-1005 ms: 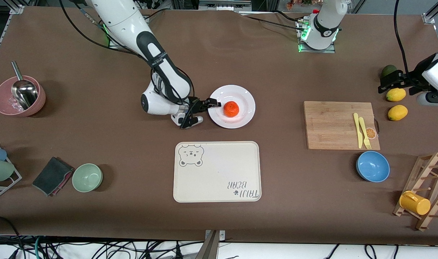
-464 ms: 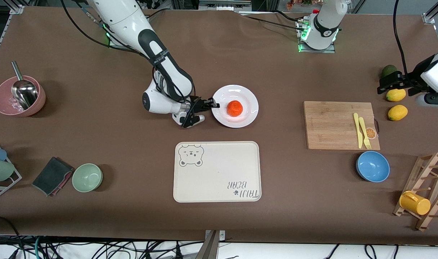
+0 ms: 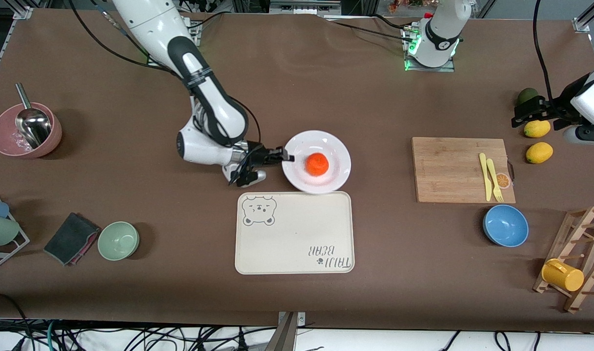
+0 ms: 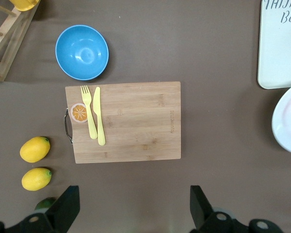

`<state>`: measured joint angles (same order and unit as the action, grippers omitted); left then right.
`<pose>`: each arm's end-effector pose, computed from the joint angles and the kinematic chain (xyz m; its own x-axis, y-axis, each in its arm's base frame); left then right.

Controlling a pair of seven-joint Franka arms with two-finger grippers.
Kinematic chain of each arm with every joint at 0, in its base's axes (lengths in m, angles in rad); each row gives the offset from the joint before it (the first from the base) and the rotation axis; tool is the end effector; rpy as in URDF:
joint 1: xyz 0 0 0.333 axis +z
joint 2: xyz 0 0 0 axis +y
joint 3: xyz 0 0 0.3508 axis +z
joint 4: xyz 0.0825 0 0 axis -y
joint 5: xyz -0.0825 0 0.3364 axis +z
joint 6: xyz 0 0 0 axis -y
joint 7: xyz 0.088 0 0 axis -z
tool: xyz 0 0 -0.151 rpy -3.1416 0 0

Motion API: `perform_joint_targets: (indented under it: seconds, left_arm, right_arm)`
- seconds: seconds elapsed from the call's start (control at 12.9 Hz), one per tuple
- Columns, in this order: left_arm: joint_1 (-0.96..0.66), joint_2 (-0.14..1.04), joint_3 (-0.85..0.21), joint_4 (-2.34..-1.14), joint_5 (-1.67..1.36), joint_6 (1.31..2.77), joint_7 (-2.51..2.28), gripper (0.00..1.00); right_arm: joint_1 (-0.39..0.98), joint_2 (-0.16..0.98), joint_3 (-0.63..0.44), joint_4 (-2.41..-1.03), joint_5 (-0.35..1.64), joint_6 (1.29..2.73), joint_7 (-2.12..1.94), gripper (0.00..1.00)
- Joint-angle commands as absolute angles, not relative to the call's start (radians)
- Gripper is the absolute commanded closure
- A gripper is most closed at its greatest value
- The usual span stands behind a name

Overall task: Place orange and plate with both arms
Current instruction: 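Slide the plate with the right gripper onto the bear tray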

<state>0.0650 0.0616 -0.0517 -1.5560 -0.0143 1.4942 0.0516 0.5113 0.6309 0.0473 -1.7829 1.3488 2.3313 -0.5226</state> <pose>0.5125 0.0054 0.5841 0.9917 -0.0398 -0.1219 -0.0371 -0.9990 0.0238 0.5389 0.3888 0.2406 0.9959 0.0576 -0.0701 -0.0210 -0.6043 -0.7964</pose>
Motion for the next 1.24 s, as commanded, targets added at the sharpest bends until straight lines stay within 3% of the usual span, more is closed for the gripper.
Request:
perform_joint_targets:
  seconds: [0.0, 0.31, 0.54, 0.7, 1.16]
  left_arm:
    - [0.061, 0.074, -0.048, -1.529, -0.032, 1.489, 0.071, 0.0]
    - [0.061, 0.074, -0.049, -1.528, -0.032, 1.489, 0.072, 0.0]
    - [0.061, 0.074, -0.049, -1.528, -0.034, 1.489, 0.072, 0.0]
    - [0.061, 0.074, -0.048, -1.529, -0.034, 1.489, 0.072, 0.0]
    - [0.061, 0.074, -0.046, -1.528, -0.034, 1.489, 0.072, 0.0]
  right_arm:
    - [0.433, 0.669, 0.054, -1.657, 1.338, 2.298, -0.435, 1.0]
    - [0.361, 0.781, 0.054, -1.49, 1.341, 2.299, -0.327, 1.0]
    - [0.362, 0.845, 0.054, -1.465, 1.344, 2.422, -0.292, 1.0]
    - [0.356, 0.914, 0.057, -1.419, 1.357, 2.427, -0.273, 1.0]
    - [0.367, 0.983, 0.057, -1.359, 1.411, 2.425, -0.284, 1.0]
